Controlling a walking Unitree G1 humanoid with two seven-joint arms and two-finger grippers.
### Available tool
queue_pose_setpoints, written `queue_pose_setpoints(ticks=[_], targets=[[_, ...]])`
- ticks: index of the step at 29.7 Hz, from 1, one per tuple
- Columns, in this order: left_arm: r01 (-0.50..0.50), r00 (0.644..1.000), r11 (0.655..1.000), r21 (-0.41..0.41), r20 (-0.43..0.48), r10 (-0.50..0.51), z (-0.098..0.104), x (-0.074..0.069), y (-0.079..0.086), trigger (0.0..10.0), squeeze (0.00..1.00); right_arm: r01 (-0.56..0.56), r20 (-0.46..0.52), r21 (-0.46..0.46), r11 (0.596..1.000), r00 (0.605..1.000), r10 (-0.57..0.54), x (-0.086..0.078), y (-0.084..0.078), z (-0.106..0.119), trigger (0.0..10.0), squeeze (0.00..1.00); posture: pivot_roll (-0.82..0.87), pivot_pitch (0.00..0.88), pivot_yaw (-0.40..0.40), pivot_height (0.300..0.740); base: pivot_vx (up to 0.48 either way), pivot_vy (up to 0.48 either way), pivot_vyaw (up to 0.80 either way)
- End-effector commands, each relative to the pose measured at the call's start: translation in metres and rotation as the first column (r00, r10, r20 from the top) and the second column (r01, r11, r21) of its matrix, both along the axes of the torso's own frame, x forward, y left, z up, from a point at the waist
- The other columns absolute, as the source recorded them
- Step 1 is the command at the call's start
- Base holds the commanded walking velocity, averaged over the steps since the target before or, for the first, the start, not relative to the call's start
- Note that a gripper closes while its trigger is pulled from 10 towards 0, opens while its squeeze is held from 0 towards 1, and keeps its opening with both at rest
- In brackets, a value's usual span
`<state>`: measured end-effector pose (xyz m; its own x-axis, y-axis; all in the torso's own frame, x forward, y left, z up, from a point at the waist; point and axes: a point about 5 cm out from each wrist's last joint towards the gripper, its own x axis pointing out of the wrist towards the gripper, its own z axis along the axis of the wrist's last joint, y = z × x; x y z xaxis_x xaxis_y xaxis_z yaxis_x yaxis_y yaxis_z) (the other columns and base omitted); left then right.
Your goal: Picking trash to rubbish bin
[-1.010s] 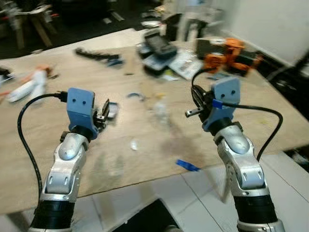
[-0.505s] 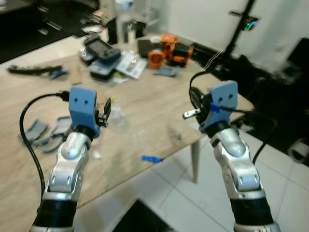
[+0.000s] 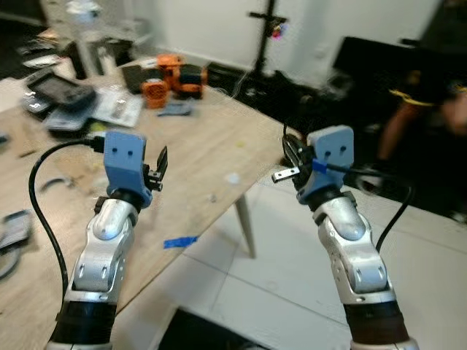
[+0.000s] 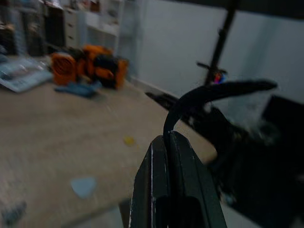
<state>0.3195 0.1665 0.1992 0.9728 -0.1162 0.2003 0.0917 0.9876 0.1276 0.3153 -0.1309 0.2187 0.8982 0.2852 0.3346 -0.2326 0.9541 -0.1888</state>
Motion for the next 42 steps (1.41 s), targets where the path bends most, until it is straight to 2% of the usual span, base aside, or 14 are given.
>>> queue_pose_setpoints(ticks=[1, 5, 12, 28, 35, 38, 42], targets=[[-0.001, 1.0, 1.0, 0.021, -0.016, 0.002, -0.005, -0.001, -0.001, 10.0, 0.0, 0.023, -0.022, -0.001, 1.0, 0.999, -0.023, 0.001, -0.003, -0.006, 10.0, 0.0, -0.02, 0.159, 0.017, 0.74, 0.0, 0.0, -0.8], [-0.001, 1.0, 1.0, 0.027, -0.017, 0.002, -0.005, -0.001, -0.001, 10.0, 0.0, 0.029, -0.024, 0.001, 1.0, 0.999, -0.029, 0.001, -0.003, -0.008, 10.0, 0.0, -0.02, 0.158, 0.016, 0.74, 0.0, 0.0, -0.8], [0.007, 1.0, 0.999, 0.032, -0.017, -0.007, -0.006, -0.001, -0.004, 10.0, 0.0, 0.097, -0.067, 0.094, 0.991, 0.994, -0.091, 0.003, -0.008, -0.02, 10.0, 0.0, -0.01, 0.141, 0.018, 0.74, 0.0, 0.0, -0.8], [0.016, 1.0, 0.999, 0.032, -0.012, -0.015, -0.005, 0.001, -0.005, 10.0, 0.0, 0.144, -0.066, 0.156, 0.977, 0.989, -0.135, 0.005, -0.01, -0.022, 10.0, 0.0, -0.01, 0.129, 0.022, 0.74, 0.0, 0.0, -0.8], [0.016, 1.0, 0.999, 0.033, -0.012, -0.015, -0.005, 0.001, -0.005, 10.0, 0.0, 0.143, -0.083, 0.173, 0.974, 0.988, -0.131, 0.006, -0.009, -0.024, 10.0, 0.0, -0.01, 0.132, 0.023, 0.74, 0.0, 0.0, -0.8], [0.017, 1.0, 0.999, 0.032, -0.013, -0.016, -0.005, 0.002, -0.006, 10.0, 0.0, 0.149, -0.098, 0.225, 0.963, 0.987, -0.129, 0.005, -0.009, -0.028, 10.0, 0.0, -0.01, 0.136, 0.023, 0.74, 0.0, 0.0, -0.8], [0.015, 1.0, 0.999, 0.029, -0.015, -0.015, -0.006, 0.002, -0.006, 10.0, 0.0, 0.153, -0.117, 0.235, 0.96, 0.985, -0.129, 0.005, -0.009, -0.032, 10.0, 0.0, -0.02, 0.142, 0.022, 0.74, 0.0, 0.0, -0.8]])
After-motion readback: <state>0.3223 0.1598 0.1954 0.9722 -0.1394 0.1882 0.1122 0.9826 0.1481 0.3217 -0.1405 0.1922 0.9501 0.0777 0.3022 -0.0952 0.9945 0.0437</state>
